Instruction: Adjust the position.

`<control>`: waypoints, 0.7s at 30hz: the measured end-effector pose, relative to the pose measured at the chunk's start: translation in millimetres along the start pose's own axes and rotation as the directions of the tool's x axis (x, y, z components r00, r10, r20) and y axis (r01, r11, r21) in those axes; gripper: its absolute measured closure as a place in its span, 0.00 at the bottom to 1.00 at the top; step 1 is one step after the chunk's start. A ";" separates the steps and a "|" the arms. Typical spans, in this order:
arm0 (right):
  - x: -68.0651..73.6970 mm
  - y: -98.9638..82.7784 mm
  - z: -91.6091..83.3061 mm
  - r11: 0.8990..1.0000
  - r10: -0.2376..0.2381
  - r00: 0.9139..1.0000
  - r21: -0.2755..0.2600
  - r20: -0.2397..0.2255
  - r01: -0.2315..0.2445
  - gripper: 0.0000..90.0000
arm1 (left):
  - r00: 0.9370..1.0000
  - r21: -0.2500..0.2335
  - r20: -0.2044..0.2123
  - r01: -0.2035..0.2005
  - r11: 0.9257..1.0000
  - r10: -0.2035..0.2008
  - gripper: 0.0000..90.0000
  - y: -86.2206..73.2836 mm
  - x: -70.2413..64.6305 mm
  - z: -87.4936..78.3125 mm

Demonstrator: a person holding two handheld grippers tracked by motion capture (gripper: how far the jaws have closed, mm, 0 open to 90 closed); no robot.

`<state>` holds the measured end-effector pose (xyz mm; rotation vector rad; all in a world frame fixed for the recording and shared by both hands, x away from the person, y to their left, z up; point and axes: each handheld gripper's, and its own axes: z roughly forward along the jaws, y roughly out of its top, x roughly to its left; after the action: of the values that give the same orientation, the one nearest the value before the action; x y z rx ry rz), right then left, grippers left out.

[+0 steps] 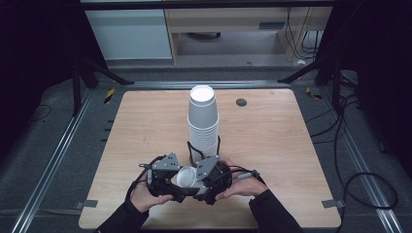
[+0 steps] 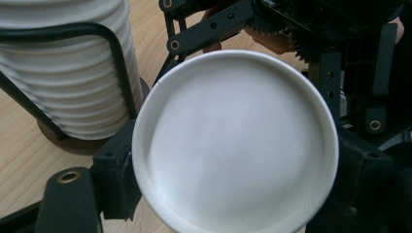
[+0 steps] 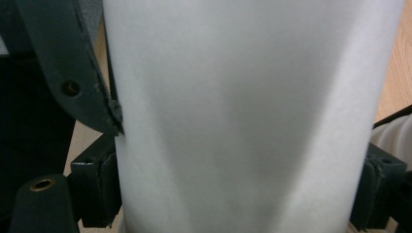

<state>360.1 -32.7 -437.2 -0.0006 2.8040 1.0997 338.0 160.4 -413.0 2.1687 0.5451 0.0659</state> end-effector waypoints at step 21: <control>-2.9 -0.7 -1.1 0.998 0.057 0.998 -0.020 -0.016 -0.057 0.07 | 1.000 -0.017 -0.008 -0.014 1.000 0.014 0.24 1.0 -0.1 -4.0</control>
<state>362.9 -34.1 -436.5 0.0692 2.8228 1.1454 337.3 162.8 -409.8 2.1570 0.5319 0.0859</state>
